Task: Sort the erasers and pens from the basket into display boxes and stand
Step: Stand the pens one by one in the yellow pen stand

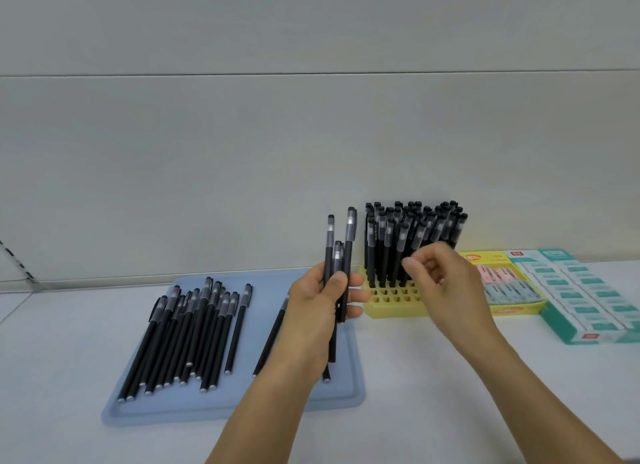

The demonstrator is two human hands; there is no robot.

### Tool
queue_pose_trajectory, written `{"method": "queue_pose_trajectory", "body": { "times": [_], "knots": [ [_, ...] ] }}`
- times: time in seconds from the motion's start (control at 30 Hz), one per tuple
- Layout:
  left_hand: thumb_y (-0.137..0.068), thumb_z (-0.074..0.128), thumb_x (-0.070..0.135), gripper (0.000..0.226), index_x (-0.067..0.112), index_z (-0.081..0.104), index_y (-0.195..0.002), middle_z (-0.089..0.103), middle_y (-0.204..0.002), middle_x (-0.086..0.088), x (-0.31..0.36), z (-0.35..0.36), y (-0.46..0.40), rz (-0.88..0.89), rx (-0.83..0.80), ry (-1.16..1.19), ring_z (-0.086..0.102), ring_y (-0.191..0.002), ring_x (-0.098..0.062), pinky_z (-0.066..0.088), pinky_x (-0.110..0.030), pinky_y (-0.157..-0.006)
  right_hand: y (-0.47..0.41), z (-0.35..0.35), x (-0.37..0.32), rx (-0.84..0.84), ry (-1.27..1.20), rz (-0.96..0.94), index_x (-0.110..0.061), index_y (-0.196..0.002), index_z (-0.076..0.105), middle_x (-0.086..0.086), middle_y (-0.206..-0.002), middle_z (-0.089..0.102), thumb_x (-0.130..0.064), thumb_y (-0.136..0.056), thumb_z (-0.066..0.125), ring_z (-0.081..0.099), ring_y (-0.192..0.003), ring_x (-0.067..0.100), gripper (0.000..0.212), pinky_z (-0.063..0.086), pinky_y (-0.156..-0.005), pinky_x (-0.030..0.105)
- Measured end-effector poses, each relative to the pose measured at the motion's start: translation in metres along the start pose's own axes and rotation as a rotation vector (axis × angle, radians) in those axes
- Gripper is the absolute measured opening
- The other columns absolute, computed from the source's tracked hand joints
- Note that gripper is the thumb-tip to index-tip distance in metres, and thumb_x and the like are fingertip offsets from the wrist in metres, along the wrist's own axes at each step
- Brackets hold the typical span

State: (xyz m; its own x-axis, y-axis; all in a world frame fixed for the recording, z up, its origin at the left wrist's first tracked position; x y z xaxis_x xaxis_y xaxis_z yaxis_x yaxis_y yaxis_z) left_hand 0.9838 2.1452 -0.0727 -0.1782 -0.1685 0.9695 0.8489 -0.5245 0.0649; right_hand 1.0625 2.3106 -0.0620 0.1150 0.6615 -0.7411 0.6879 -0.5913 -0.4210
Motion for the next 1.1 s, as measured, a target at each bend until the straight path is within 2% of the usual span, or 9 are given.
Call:
{"method": "queue_pose_trajectory", "body": {
  "times": [0.13,0.2,0.3,0.43,0.53,0.63,0.83,1.0,1.1],
  "knots": [
    [-0.102,0.044,0.01,0.022,0.011,0.064,-0.112,0.071,-0.089,-0.005,0.002,0.02,0.005,0.003,-0.183,-0.098,0.068,-0.077,-0.017,0.056,-0.027,-0.069,-0.001,0.007,-0.032,-0.176,-0.341,0.022,-0.012,-0.077,0.065,-0.008,-0.064,0.061,-0.022,-0.09,0.065,0.052,-0.057,0.005,0.016,0.042,-0.055,0.015],
    [-0.102,0.043,0.01,0.023,0.011,0.064,-0.113,0.073,-0.091,-0.006,0.003,0.026,0.005,-0.003,-0.23,-0.131,0.07,-0.083,-0.018,0.057,-0.032,-0.077,-0.005,0.002,-0.034,-0.138,-0.401,0.045,-0.008,-0.07,0.059,-0.01,-0.054,0.053,-0.015,-0.091,0.065,0.044,-0.049,0.003,0.023,0.036,-0.048,0.013],
    [-0.103,0.042,0.012,0.021,0.013,0.062,-0.112,0.075,-0.098,-0.005,0.004,0.019,-0.002,0.03,-0.159,-0.148,0.072,-0.091,-0.016,0.058,-0.03,-0.081,-0.008,-0.014,-0.024,-0.005,-0.483,0.12,-0.004,-0.081,0.061,-0.002,-0.057,0.057,-0.015,-0.093,0.061,0.047,-0.045,0.007,0.017,0.036,-0.042,0.016],
    [-0.103,0.042,0.012,0.02,0.012,0.06,-0.112,0.075,-0.098,-0.006,0.001,0.003,-0.008,0.022,-0.07,-0.009,0.072,-0.092,-0.018,0.057,-0.026,-0.075,-0.017,-0.036,-0.003,0.141,-0.261,0.07,-0.012,-0.088,0.062,0.001,-0.07,0.063,-0.022,-0.095,0.058,0.056,-0.056,0.014,0.012,0.049,-0.056,0.03],
    [-0.103,0.042,0.012,0.021,0.009,0.058,-0.116,0.075,-0.097,-0.007,-0.001,0.0,-0.012,0.0,-0.046,0.023,0.072,-0.092,-0.02,0.058,-0.029,-0.075,-0.022,-0.035,0.012,0.12,-0.138,0.059,-0.018,-0.089,0.062,0.0,-0.074,0.065,-0.025,-0.095,0.058,0.06,-0.063,0.017,0.01,0.055,-0.065,0.04],
    [-0.103,0.041,0.011,0.023,0.006,0.057,-0.119,0.074,-0.098,-0.01,0.003,0.0,-0.021,-0.03,-0.034,0.032,0.072,-0.092,-0.022,0.059,-0.03,-0.074,-0.025,-0.03,0.019,0.087,-0.068,0.038,-0.013,-0.09,0.061,0.001,-0.074,0.065,-0.027,-0.095,0.057,0.064,-0.064,0.018,0.015,0.056,-0.068,0.044],
    [-0.103,0.042,0.011,0.023,0.005,0.056,-0.12,0.073,-0.101,-0.012,0.011,0.006,-0.031,-0.049,-0.054,0.008,0.072,-0.09,-0.022,0.06,-0.031,-0.075,-0.031,-0.021,0.023,0.015,0.088,-0.014,-0.009,-0.082,0.054,0.005,-0.075,0.065,-0.028,-0.096,0.055,0.064,-0.063,0.02,0.024,0.055,-0.063,0.04],
    [-0.103,0.042,0.011,0.023,0.005,0.056,-0.121,0.073,-0.102,-0.012,0.012,0.01,-0.027,-0.066,-0.064,0.087,0.073,-0.092,-0.023,0.06,-0.033,-0.077,-0.031,-0.009,0.029,-0.089,0.141,0.07,-0.008,-0.075,0.053,0.003,-0.072,0.068,-0.026,-0.095,0.058,0.066,-0.063,0.024,0.028,0.056,-0.063,0.042],
    [-0.103,0.042,0.013,0.024,0.006,0.056,-0.121,0.073,-0.104,-0.011,0.007,0.01,-0.02,-0.104,-0.083,0.149,0.072,-0.093,-0.023,0.06,-0.034,-0.08,-0.029,-0.014,0.026,0.003,0.284,0.093,-0.017,-0.087,0.053,-0.008,-0.072,0.06,-0.041,-0.09,0.062,0.059,-0.071,0.018,0.026,0.05,-0.067,0.038]
  ]
}}
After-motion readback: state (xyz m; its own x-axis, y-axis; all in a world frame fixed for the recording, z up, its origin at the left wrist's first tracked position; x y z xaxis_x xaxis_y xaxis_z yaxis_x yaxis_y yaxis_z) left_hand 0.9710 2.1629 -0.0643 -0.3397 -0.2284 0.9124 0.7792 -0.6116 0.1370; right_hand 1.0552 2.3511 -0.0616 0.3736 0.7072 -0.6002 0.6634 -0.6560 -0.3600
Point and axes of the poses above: each hand's wrist, its own y-axis away from the middle knuckle, its own z-axis out of the palm, x = y × z, the point moved 3 cm from there along -y, towards the middle knuckle
